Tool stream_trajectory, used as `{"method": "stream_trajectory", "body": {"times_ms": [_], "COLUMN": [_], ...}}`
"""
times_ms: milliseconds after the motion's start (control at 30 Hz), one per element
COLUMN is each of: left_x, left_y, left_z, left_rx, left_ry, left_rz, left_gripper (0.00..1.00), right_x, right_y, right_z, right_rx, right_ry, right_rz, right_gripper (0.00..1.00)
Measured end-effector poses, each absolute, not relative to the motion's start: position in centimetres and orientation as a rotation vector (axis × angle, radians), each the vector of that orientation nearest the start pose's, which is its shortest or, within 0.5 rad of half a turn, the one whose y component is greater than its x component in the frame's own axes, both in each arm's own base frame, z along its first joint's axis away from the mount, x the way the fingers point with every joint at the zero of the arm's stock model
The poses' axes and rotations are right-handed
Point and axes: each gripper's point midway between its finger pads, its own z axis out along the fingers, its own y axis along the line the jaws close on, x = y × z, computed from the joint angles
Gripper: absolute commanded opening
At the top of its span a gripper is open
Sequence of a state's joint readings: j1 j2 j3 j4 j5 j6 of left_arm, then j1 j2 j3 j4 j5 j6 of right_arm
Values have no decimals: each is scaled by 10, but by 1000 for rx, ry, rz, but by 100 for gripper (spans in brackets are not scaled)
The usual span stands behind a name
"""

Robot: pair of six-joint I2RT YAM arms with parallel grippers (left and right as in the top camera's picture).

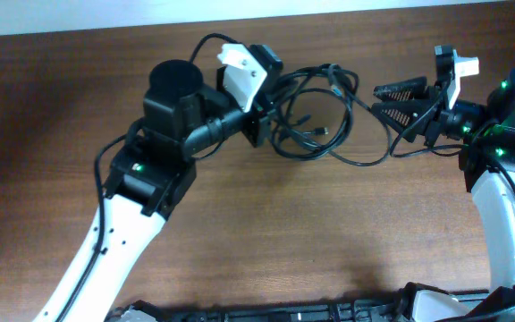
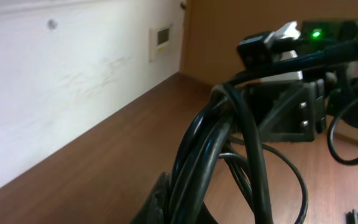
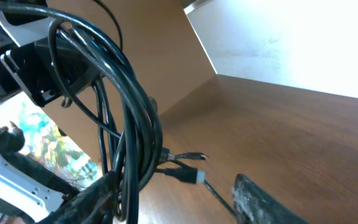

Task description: Untangle cables

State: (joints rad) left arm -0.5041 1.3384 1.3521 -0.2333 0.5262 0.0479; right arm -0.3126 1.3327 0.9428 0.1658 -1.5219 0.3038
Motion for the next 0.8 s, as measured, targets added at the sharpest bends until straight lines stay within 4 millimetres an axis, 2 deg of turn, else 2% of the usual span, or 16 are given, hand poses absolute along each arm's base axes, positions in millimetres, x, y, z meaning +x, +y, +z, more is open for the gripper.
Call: {"method": "stream_trajectory", "body": {"times_ms": [133,200,300,467,633,800], "left_x": [330,334,339,341,342,344], "left_y": [-293,-292,-292,-292,-292,-291], "left_z": [378,374,370,372,373,373], "left_rx": [883,873,860,854,853,844], "left_ry": [1610,1624,1638,1626,1621,1626], "left_rz": [-815,-802,-784,-777,-776,-764], "left_gripper": [0,0,0,0,0,0], "right_x": [325,325,323,319,319,319], "right_y": [75,76,80,94,95,95], "right_z": [314,314,314,315,315,315], "right_rx": [-571,-571,-580,-623,-624,-625], "right_ry": [1666,1667,1669,1661,1662,1661], "right_rz": [1352,1360,1374,1402,1406,1405], "right_gripper": [49,45,34,28,4,4]}}
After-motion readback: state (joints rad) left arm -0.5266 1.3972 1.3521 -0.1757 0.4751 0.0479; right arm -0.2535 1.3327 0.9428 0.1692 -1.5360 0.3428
